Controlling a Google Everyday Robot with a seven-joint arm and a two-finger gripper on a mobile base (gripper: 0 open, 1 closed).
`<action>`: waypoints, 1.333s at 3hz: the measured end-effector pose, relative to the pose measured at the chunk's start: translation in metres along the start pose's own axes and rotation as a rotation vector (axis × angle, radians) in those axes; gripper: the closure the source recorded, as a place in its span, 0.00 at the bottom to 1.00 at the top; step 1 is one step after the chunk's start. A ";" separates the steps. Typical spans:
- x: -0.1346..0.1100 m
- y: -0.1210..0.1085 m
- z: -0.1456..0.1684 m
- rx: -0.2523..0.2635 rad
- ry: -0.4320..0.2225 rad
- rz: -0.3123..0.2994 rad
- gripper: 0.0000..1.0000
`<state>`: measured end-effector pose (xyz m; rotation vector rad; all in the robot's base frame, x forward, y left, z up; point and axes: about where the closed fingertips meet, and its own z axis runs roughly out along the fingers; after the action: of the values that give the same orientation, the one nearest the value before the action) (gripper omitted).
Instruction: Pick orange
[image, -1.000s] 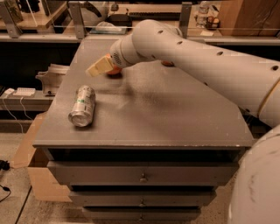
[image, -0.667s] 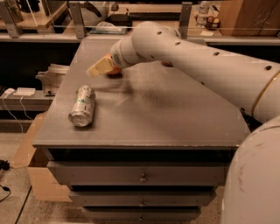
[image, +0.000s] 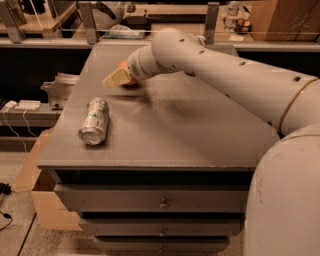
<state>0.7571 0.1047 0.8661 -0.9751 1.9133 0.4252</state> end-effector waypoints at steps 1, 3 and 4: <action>0.003 -0.003 0.003 -0.006 -0.003 0.006 0.41; -0.008 0.000 -0.015 -0.065 -0.067 -0.046 0.87; -0.034 0.003 -0.052 -0.187 -0.183 -0.074 1.00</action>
Offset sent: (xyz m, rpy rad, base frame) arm -0.0040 -0.0135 0.0098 0.0217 -0.0271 0.0474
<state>0.7342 0.0895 0.9214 -1.0864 1.6897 0.6366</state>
